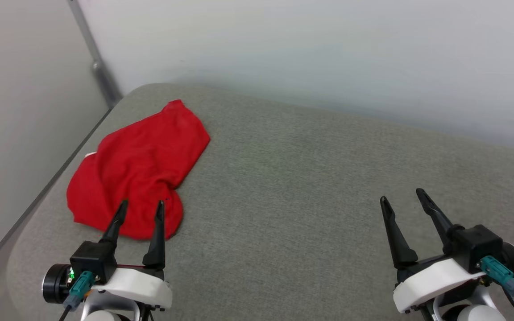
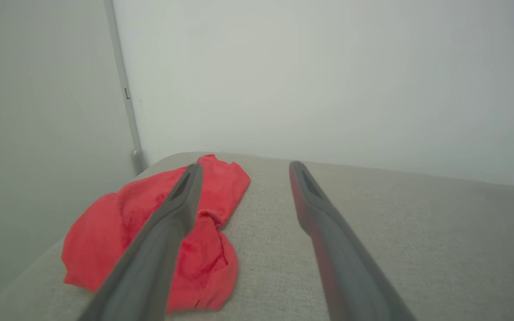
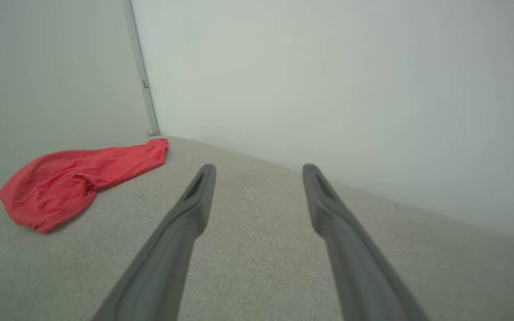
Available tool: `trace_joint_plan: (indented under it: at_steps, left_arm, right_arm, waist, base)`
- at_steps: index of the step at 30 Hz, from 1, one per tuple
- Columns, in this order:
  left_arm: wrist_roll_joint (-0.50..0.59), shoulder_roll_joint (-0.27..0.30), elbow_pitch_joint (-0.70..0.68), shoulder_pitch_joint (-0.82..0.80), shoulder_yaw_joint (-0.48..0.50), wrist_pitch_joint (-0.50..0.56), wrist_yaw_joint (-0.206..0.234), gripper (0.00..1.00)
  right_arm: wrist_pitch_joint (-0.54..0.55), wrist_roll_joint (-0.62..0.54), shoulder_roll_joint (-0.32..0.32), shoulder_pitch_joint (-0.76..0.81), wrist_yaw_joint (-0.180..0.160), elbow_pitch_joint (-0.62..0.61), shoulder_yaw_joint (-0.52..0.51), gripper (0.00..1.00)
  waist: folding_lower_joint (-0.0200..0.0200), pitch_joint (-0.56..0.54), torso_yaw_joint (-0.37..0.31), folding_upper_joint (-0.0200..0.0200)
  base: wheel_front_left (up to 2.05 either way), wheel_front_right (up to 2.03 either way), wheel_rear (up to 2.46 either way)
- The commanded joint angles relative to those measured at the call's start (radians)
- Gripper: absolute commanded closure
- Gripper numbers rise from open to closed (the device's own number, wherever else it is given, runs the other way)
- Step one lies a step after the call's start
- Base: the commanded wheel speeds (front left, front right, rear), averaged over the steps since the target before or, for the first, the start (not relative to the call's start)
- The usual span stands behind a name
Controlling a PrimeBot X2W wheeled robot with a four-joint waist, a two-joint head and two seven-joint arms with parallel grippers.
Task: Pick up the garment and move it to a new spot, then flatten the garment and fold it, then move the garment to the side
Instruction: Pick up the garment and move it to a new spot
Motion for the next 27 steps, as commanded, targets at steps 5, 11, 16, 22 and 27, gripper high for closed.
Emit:
trace_joint_plan:
  at_steps: [5,11,16,22,27]
  left_arm:
    - [0.005,0.002,-0.008,0.024,0.028,-0.003,-0.001,0.0]
    - [0.01,0.002,-0.009,0.032,0.047,-0.003,-0.004,0.0]
    - [0.015,-0.001,-0.005,0.031,0.049,-0.003,-0.005,0.0]
    - [0.012,-0.003,0.012,0.019,0.057,-0.003,-0.005,0.0]
    - [0.005,0.017,0.076,-0.036,0.058,-0.003,-0.004,0.0]
  right_arm:
    - [-0.008,0.011,0.002,-0.014,0.0,0.002,0.025,0.0]
    - [-0.003,0.021,0.002,-0.016,0.0,0.001,0.035,0.0]
    - [0.006,0.022,0.002,-0.017,0.0,-0.005,0.034,0.0]
    - [0.016,0.021,0.002,-0.022,0.0,-0.014,0.038,0.0]
    - [0.032,0.012,0.002,-0.033,0.0,-0.026,0.034,0.0]
  waist:
    - [0.0,0.004,0.082,0.0]
    - [0.0,0.003,0.131,0.0]
    - [0.0,0.004,0.139,0.0]
    - [0.0,0.016,0.124,0.0]
    - [0.0,0.051,0.089,0.0]
  base:
    - [0.0,0.0,0.0]
    - [0.0,0.0,0.0]
    - [0.0,0.0,0.0]
    - [0.0,0.0,0.0]
    - [0.0,0.0,0.0]
